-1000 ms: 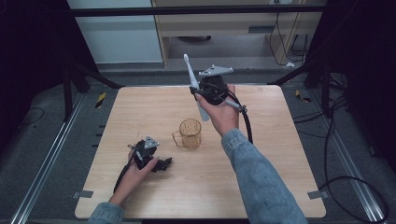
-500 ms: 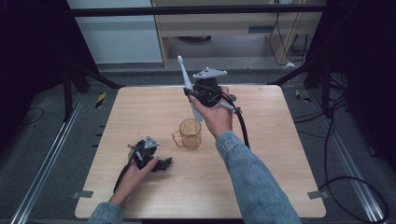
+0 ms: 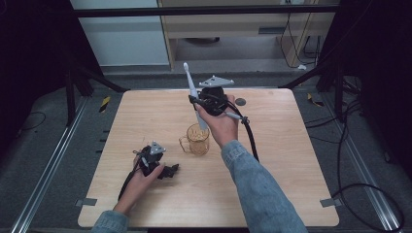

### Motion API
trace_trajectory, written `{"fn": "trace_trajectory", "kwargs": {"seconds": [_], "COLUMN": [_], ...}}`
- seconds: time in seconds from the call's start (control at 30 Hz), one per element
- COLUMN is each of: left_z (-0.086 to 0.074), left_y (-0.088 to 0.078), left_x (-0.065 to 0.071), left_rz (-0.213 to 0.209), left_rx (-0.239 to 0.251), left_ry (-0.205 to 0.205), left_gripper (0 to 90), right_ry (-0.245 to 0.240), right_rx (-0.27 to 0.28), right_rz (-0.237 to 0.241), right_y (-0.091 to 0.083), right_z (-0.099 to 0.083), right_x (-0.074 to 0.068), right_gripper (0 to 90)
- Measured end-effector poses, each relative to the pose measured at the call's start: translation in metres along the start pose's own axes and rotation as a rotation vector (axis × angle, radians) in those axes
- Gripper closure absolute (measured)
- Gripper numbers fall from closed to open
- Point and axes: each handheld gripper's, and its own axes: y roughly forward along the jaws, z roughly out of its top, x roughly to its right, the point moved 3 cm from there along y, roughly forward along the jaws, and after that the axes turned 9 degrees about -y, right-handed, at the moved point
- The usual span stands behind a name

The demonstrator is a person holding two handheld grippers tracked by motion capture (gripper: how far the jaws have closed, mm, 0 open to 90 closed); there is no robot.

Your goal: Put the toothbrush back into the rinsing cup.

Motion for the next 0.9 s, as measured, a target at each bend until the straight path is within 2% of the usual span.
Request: {"fn": "trace_trajectory", "kwargs": {"seconds": [0.33,0.9], "left_z": [0.0,0.0], "left_y": [0.0,0.0], "left_x": [0.0,0.0], "left_rz": [0.0,0.0], "left_rx": [0.0,0.0], "left_ry": [0.0,-0.001], "left_gripper": [0.0,0.0], "right_ry": [0.0,0.017], "right_rx": [0.002,-0.01], "right_rz": [-0.008,0.007], "right_y": [0.006,0.017], "right_z": [-0.011,-0.027], "right_x": [-0.003,-0.008], "right_gripper": [67.1,67.1]}}
